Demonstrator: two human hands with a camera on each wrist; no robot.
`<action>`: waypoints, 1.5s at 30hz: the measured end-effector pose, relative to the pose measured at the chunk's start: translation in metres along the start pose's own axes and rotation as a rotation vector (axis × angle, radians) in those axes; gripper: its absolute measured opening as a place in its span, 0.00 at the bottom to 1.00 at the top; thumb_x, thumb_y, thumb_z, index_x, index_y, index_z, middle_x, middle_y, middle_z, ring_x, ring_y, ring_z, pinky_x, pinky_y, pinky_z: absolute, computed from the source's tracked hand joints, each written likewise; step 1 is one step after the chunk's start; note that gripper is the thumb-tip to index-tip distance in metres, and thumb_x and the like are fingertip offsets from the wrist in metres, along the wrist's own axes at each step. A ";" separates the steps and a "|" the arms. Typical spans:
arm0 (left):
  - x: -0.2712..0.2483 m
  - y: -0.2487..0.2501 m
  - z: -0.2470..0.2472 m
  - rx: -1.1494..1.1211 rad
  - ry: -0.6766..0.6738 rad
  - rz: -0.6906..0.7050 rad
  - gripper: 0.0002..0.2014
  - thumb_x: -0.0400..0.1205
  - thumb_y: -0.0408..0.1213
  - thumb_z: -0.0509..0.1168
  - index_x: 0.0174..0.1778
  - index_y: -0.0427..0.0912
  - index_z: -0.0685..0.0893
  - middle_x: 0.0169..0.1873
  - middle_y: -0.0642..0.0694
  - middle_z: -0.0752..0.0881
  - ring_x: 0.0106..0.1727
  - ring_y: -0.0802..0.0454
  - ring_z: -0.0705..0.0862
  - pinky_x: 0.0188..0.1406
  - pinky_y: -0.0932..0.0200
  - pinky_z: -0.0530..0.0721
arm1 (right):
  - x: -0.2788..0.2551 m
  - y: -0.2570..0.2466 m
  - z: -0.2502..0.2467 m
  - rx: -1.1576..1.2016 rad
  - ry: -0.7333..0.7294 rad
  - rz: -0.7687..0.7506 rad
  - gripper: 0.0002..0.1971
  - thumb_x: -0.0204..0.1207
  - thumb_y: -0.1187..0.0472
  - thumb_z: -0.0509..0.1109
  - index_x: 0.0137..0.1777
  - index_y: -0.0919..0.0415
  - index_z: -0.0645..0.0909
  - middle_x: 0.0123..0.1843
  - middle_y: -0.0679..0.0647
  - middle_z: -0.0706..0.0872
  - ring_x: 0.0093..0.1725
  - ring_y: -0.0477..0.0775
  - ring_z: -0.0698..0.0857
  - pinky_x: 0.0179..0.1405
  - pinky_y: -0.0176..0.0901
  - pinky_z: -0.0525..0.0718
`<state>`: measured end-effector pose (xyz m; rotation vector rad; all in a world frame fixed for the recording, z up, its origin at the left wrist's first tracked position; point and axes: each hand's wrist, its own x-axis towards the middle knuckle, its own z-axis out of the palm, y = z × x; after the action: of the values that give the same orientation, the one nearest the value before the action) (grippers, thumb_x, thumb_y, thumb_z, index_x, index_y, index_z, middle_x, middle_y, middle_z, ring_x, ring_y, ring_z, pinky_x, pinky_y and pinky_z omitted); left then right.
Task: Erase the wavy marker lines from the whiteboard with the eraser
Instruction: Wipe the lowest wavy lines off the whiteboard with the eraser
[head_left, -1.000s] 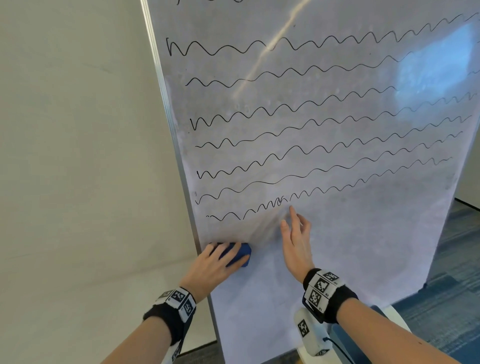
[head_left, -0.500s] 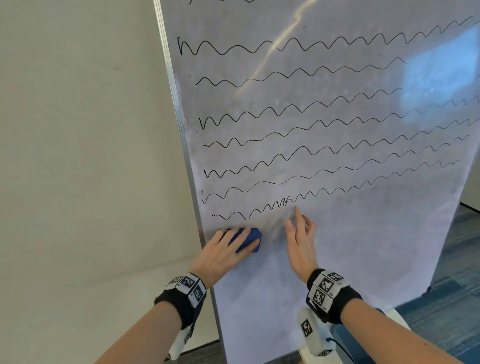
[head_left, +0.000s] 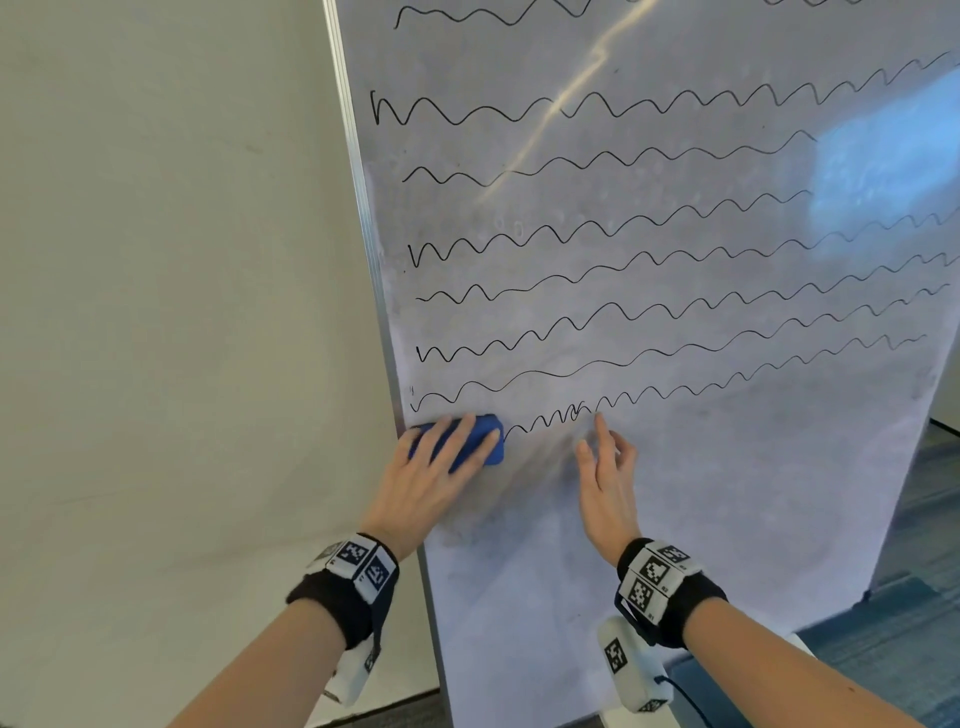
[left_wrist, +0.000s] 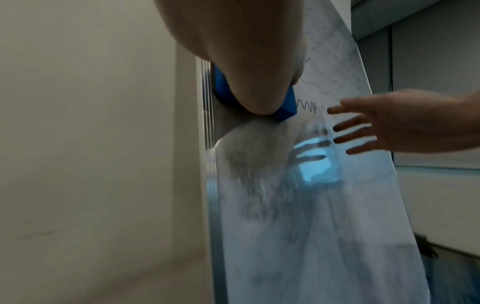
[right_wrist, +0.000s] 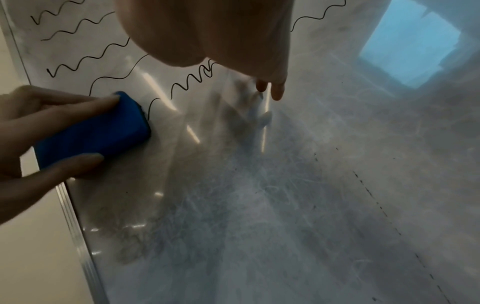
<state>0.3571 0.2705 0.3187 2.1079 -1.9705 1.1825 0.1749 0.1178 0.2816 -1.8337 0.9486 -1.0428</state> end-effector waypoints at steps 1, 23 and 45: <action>-0.002 0.005 0.003 0.003 -0.003 0.015 0.37 0.70 0.23 0.43 0.78 0.46 0.70 0.72 0.37 0.76 0.66 0.38 0.75 0.60 0.43 0.70 | -0.001 0.001 0.000 -0.001 -0.001 -0.004 0.26 0.84 0.45 0.51 0.82 0.43 0.53 0.74 0.50 0.58 0.71 0.53 0.69 0.72 0.42 0.64; 0.017 0.008 -0.003 0.028 -0.005 0.143 0.34 0.74 0.24 0.42 0.75 0.45 0.72 0.69 0.38 0.79 0.61 0.39 0.79 0.55 0.46 0.72 | -0.001 -0.003 -0.010 0.011 0.024 0.016 0.26 0.84 0.45 0.51 0.81 0.42 0.53 0.74 0.50 0.58 0.72 0.53 0.68 0.68 0.37 0.62; 0.027 0.022 0.014 0.046 0.039 0.272 0.33 0.71 0.27 0.61 0.76 0.44 0.69 0.70 0.38 0.73 0.62 0.39 0.76 0.56 0.47 0.69 | 0.006 0.006 -0.030 -0.019 0.054 0.016 0.26 0.85 0.47 0.51 0.81 0.44 0.54 0.75 0.53 0.57 0.73 0.56 0.68 0.68 0.38 0.63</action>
<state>0.3424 0.2361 0.3133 1.8631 -2.2890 1.3076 0.1485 0.1019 0.2879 -1.8192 1.0067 -1.0818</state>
